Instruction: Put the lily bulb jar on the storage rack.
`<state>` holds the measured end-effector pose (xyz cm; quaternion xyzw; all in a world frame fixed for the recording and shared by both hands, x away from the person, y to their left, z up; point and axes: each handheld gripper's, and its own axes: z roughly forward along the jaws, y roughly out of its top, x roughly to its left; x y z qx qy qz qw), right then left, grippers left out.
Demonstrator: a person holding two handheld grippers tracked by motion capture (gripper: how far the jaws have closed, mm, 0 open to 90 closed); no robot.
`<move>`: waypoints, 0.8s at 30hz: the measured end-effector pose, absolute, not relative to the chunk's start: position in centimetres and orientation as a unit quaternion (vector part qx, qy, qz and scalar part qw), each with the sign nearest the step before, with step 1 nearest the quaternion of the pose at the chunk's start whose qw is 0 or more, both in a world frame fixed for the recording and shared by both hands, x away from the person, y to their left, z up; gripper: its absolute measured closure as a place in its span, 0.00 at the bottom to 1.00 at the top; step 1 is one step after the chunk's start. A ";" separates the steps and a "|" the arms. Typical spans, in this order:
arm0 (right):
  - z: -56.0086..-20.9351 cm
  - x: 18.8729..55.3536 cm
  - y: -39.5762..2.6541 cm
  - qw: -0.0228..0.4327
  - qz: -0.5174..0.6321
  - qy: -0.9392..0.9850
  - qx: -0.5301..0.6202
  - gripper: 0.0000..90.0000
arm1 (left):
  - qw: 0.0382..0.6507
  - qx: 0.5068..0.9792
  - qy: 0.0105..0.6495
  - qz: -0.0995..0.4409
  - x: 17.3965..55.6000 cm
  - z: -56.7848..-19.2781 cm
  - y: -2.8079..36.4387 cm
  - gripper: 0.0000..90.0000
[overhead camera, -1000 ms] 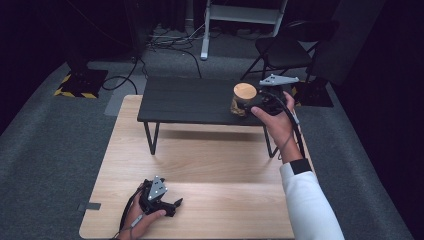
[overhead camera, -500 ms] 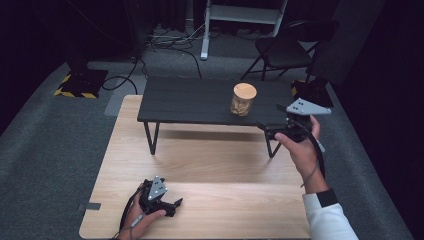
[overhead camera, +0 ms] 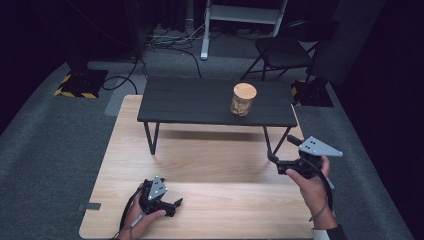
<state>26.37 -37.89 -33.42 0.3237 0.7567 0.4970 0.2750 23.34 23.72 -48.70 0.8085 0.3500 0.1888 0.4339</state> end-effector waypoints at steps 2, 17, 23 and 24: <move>-34.0 25.9 -38.1 0.278 0.492 0.759 0.323 0.06 | 0.434 0.808 0.350 0.189 23.3 -48.7 23.7 0.01; -39.4 23.7 -38.7 0.269 0.463 0.780 0.324 0.06 | 0.434 0.808 0.351 0.189 23.3 -48.7 23.7 0.01; -41.7 22.4 -38.8 0.268 0.444 0.790 0.327 0.07 | 0.434 0.808 0.351 0.189 23.3 -48.7 23.7 0.01; -42.1 22.2 -38.9 0.268 0.442 0.791 0.327 0.07 | 0.434 0.808 0.351 0.189 23.3 -48.7 23.7 0.01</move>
